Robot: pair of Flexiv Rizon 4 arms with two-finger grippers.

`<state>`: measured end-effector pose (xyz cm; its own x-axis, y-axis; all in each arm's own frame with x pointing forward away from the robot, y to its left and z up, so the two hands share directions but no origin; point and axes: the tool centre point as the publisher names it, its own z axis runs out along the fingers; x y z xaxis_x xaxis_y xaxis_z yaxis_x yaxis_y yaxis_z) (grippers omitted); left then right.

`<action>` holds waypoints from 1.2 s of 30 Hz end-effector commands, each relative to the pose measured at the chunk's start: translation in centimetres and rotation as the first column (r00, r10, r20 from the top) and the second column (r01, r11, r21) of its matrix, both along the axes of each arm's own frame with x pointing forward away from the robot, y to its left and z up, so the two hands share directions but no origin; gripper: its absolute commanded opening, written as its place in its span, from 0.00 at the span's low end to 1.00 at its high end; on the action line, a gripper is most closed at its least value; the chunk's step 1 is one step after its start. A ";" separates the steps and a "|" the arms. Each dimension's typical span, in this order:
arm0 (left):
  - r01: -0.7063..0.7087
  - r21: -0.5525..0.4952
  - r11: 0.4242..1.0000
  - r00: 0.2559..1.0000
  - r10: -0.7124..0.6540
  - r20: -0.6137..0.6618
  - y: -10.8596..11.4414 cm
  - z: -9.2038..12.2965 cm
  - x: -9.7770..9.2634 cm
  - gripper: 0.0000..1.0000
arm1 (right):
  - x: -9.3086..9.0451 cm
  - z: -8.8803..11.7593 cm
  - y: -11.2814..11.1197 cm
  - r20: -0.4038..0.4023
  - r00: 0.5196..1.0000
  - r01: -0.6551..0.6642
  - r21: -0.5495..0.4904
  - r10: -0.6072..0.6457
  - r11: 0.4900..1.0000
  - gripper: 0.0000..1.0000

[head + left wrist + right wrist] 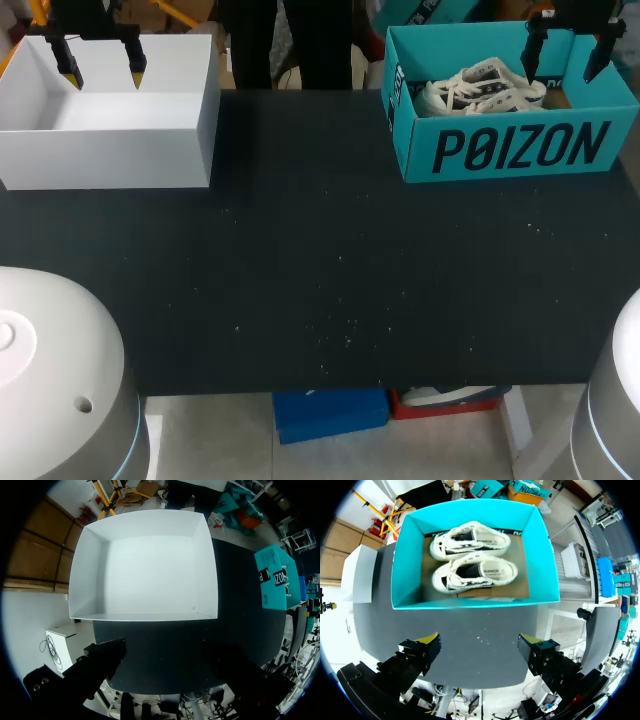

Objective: Take the shoe out of the shoebox, open the shoe tongue, remove and reinsert the insole, then place the shoe into the shoebox

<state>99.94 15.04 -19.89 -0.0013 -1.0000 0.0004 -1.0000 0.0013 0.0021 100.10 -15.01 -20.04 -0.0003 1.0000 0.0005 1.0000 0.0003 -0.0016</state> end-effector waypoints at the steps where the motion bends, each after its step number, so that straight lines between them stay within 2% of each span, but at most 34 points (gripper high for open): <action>1: 0.000 0.000 1.000 1.000 0.000 0.000 0.0 0.0 0.0 1.00 | 0.0 0.0 0.0 0.000 1.000 0.000 -0.001 0.000 1.000 1.00; 19: 0.000 0.000 1.000 1.000 0.000 0.000 0.0 0.0 0.0 1.00 | 0.0 0.0 0.0 0.000 1.000 0.000 -0.001 0.000 1.000 1.00; 21: 0.000 0.000 1.000 1.000 0.000 0.000 0.0 0.0 0.0 1.00 | 0.5 0.1 0.5 0.016 0.990 -0.138 0.022 0.138 0.990 1.00; 23: 0.000 0.000 1.000 1.000 0.000 0.000 0.0 0.0 0.0 1.00 | 1.1 0.5 0.9 0.029 0.942 -0.335 0.044 0.334 0.941 1.00; 24: 0.000 0.000 1.000 1.000 0.000 0.000 0.0 0.0 0.0 1.00 | 1.4 0.8 1.1 0.043 0.898 -0.440 0.055 0.438 0.896 1.00; 25: 0.000 0.000 1.000 1.000 0.000 0.000 0.0 0.0 0.0 1.00 | 1.6 1.1 1.4 0.044 0.830 -0.558 0.078 0.557 0.826 1.00; 26: 0.000 0.000 1.000 1.000 0.000 0.000 0.0 0.0 0.0 1.00 | 1.6 1.3 1.8 0.047 0.732 -0.681 0.100 0.680 0.726 1.00; 27: 0.000 0.000 1.000 1.000 0.000 0.000 0.0 0.0 0.0 1.00 | 1.3 1.6 2.2 0.036 0.577 -0.813 0.125 0.816 0.569 1.00; 28: 0.000 0.000 1.000 1.000 0.000 0.000 0.0 0.0 0.0 1.00 | 1.0 1.7 2.3 0.025 0.468 -0.877 0.139 0.884 0.460 1.00; 36: 0.000 0.000 1.000 1.000 0.000 0.000 0.0 0.0 0.0 1.00 | 1.0 1.7 2.3 0.025 0.468 -0.877 0.139 0.884 0.460 1.00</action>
